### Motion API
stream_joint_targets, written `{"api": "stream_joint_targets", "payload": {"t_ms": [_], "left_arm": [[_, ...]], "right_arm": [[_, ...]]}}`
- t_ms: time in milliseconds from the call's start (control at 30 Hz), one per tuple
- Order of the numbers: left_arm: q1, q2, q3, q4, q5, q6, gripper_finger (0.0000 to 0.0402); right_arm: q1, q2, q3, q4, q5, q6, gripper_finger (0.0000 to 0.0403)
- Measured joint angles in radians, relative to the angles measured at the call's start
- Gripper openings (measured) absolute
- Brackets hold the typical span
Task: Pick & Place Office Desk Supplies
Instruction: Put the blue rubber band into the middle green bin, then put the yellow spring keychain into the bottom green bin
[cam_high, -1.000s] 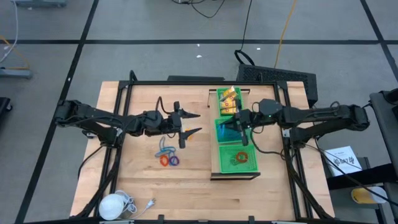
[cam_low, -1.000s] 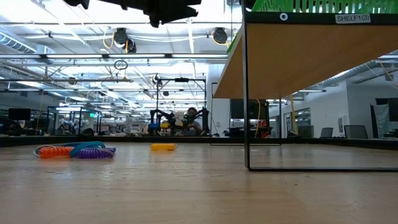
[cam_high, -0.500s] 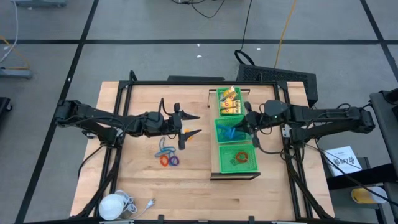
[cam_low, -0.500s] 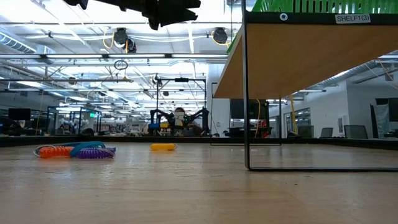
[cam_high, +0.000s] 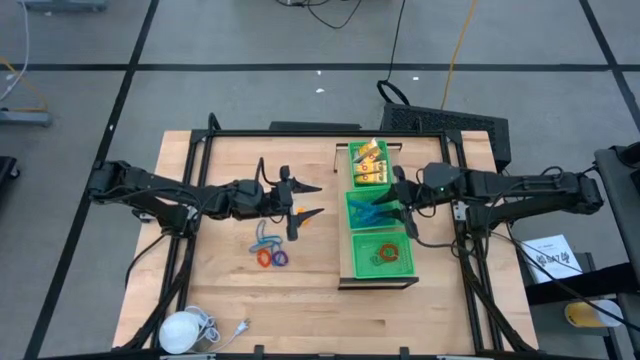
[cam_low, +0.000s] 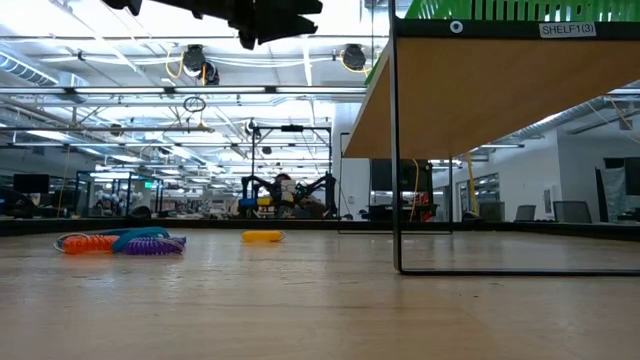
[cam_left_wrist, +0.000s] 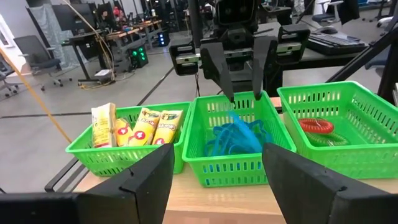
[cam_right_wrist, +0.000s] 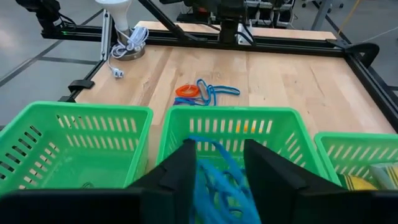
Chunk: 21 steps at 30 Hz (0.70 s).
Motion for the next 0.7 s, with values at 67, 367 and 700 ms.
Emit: {"api": "stream_joint_targets", "payload": {"t_ms": [67,367,700], "left_arm": [[0.0,0.0,0.0,-0.006,0.0,-0.004,0.0255],[0.004,0.017,0.002,-0.145,-0.006,-0.114,0.0255],[0.049,0.212,0.001,-0.443,-0.053,-0.391,0.0255]], "right_arm": [[0.0,0.0,-0.003,0.001,0.0,0.0,0.0144],[0.0,-0.001,-0.003,0.074,-0.004,0.001,0.0182],[0.0,-0.002,-0.003,0.161,-0.004,-0.01,0.0177]]}}
